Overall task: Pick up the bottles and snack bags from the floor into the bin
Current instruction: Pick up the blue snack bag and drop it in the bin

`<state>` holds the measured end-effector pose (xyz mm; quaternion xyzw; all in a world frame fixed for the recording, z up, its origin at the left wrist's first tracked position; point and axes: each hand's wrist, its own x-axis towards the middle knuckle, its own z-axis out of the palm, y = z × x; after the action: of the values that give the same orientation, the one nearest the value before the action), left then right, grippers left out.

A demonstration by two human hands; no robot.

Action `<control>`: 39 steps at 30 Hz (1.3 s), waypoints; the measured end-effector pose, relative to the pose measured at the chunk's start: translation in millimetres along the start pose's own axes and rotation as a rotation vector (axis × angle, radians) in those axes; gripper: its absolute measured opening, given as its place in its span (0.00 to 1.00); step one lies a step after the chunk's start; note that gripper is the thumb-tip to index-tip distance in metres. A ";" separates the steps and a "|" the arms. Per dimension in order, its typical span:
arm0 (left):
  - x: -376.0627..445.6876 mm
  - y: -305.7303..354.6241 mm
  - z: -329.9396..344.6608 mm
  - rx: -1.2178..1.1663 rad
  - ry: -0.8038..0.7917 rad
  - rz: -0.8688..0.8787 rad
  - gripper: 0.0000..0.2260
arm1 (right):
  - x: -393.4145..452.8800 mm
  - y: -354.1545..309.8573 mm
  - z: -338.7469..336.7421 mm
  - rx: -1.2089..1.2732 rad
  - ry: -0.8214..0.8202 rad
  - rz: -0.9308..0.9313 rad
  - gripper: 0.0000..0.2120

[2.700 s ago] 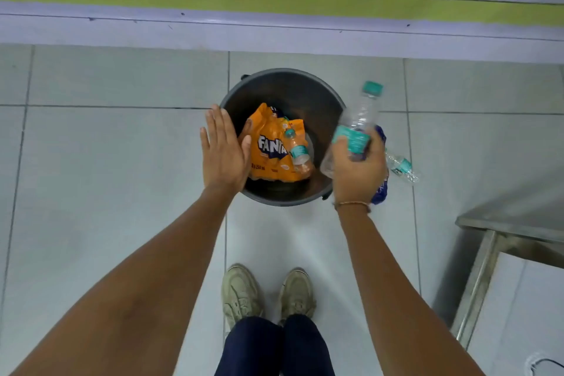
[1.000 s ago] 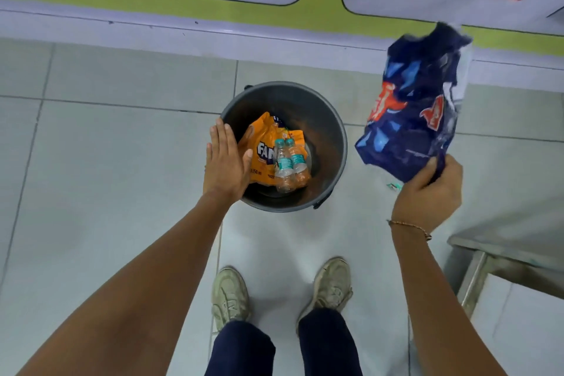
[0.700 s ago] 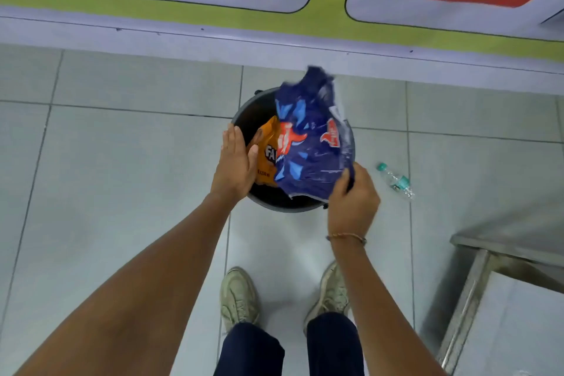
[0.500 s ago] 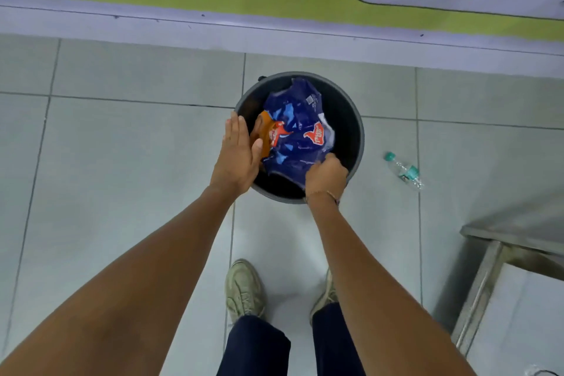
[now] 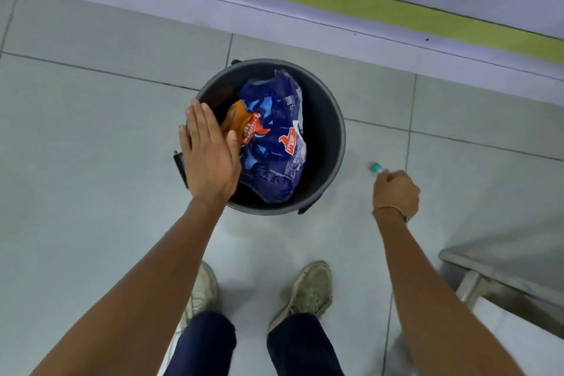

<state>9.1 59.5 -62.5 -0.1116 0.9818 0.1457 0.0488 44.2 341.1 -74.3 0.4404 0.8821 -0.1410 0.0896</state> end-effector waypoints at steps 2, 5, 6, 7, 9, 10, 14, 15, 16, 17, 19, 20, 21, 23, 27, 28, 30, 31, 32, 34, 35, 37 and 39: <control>0.5 -3.5 6.6 0.010 0.038 0.008 0.28 | 33.9 32.2 41.1 -0.136 -0.125 -0.086 0.14; 1.7 -8.5 15.8 0.036 0.097 0.031 0.28 | 81.2 69.9 84.8 -0.314 -0.250 -0.156 0.25; 1.2 -9.7 18.4 0.049 0.127 0.041 0.28 | 95.2 80.6 94.7 -0.370 -0.273 -0.156 0.31; 1.0 -10.8 21.2 0.053 0.149 0.056 0.28 | 108.5 89.6 103.4 -0.430 -0.295 -0.138 0.36; 1.0 -12.6 24.5 0.060 0.163 0.095 0.28 | 128.0 103.2 119.0 -0.515 -0.326 -0.091 0.38; 0.8 -14.6 23.9 0.083 0.157 0.117 0.28 | 132.0 107.8 126.3 -0.542 -0.328 -0.084 0.35; 0.8 -15.1 21.7 0.118 0.156 0.151 0.28 | 112.2 102.1 133.0 -0.543 -0.257 -0.158 0.22; 0.7 -12.8 21.3 0.092 0.170 0.131 0.28 | 100.9 94.8 127.0 -0.494 -0.247 -0.150 0.22; 0.1 -9.2 20.1 0.062 0.177 0.108 0.28 | 88.5 88.1 117.8 -0.435 -0.239 -0.130 0.24; -0.6 -6.8 17.4 0.045 0.173 0.087 0.28 | 74.7 80.2 105.8 -0.370 -0.230 -0.103 0.25; -2.0 -5.7 16.9 0.040 0.135 0.070 0.28 | 47.1 64.2 82.2 -0.233 -0.197 -0.031 0.26; -1.6 -6.5 15.6 0.034 0.109 0.060 0.28 | 34.0 55.1 68.6 -0.154 -0.160 0.001 0.26; -1.4 -6.8 11.4 0.024 0.083 0.060 0.28 | 19.6 45.2 53.0 -0.064 -0.117 0.025 0.26; -0.9 -8.3 -0.5 -0.001 0.021 0.074 0.29 | -11.2 22.4 19.4 0.160 -0.005 0.073 0.26; 0.5 -26.5 -22.0 -0.026 -0.140 0.210 0.29 | -67.1 -25.2 -33.4 0.710 0.291 0.137 0.26; 0.4 -30.8 -23.4 -0.022 -0.164 0.266 0.29 | -80.0 -35.6 -41.3 0.787 0.321 0.094 0.28; 0.4 -42.8 -29.3 0.005 -0.197 0.360 0.29 | -109.9 -60.6 -46.5 0.827 0.277 -0.022 0.29; 0.5 -48.8 -29.7 0.013 -0.210 0.388 0.29 | -122.6 -72.9 -41.9 0.803 0.217 -0.087 0.29; -0.1 -51.4 -30.9 0.027 -0.215 0.403 0.29 | -133.9 -85.2 -35.9 0.757 0.158 -0.154 0.30; -1.8 -53.5 -29.2 0.019 -0.227 0.401 0.29 | -147.9 -106.2 -19.3 0.630 0.055 -0.270 0.34; -1.2 -52.7 -26.8 0.005 -0.222 0.399 0.29 | -150.0 -113.4 -10.6 0.560 0.002 -0.293 0.36; -0.8 -52.4 -25.3 0.008 -0.225 0.395 0.30 | -154.3 -124.5 5.1 0.443 -0.137 -0.286 0.39; 0.7 -55.1 -25.9 0.022 -0.249 0.388 0.31 | -153.8 -129.2 16.4 0.311 -0.253 -0.300 0.40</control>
<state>19.6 0.3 -53.1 0.0987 0.9728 0.1545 0.1418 32.8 146.2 -24.5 0.2918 0.8871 -0.3408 0.1084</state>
